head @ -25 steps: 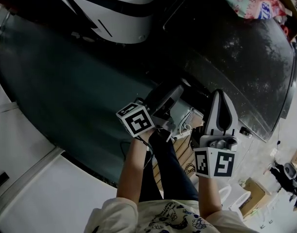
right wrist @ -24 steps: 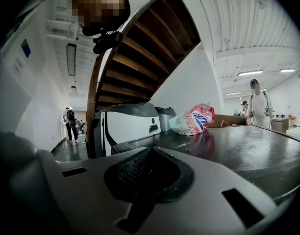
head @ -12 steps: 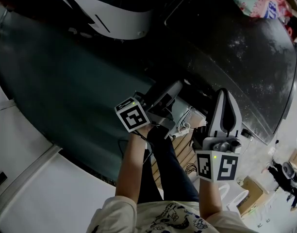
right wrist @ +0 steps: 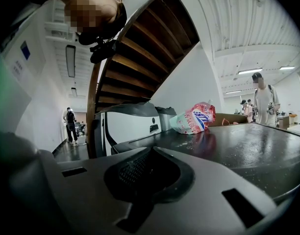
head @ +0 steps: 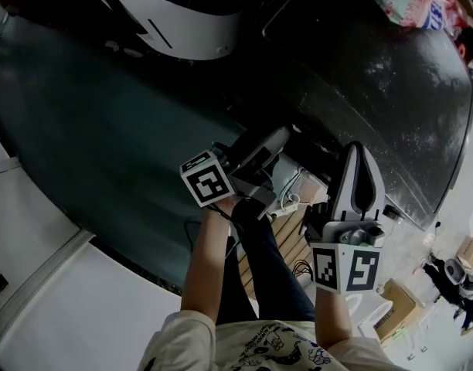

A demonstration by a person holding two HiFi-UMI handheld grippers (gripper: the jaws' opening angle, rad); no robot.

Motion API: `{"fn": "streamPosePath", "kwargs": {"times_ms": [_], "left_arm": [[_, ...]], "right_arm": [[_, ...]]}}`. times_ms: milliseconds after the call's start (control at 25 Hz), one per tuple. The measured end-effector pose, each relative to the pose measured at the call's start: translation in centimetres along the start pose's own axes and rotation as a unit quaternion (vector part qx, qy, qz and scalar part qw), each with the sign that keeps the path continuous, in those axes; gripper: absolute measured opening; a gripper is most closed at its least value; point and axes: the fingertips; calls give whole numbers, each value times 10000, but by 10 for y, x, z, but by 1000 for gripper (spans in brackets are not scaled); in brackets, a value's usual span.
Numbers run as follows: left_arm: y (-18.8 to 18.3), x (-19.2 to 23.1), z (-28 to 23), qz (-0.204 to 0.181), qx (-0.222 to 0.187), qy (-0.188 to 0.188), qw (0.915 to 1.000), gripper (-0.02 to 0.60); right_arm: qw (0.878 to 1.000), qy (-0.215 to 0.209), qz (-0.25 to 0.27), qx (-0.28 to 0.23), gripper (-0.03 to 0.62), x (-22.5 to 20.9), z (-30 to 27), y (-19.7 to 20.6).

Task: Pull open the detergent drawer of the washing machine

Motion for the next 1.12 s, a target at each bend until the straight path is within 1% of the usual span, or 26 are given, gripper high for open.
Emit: {"fn": "streamPosePath", "kwargs": {"times_ms": [280, 520, 1120], "left_arm": [[0, 0, -1, 19, 94, 59, 9999, 255], [-1, 3, 4, 219, -4, 170, 9996, 213], [3, -2, 25, 284, 13, 223, 9993, 206]], "right_arm": [[10000, 2, -19, -7, 11, 0, 0, 0], [10000, 1, 34, -19, 11, 2, 0, 1], [10000, 26, 61, -21, 11, 9, 6, 3]]}}
Point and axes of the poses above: the fingertips, and each gripper's own axes: z backward along the fingers, x to its left, y out of its underside, and after that the axes turned 3 degrees about x, right-handed
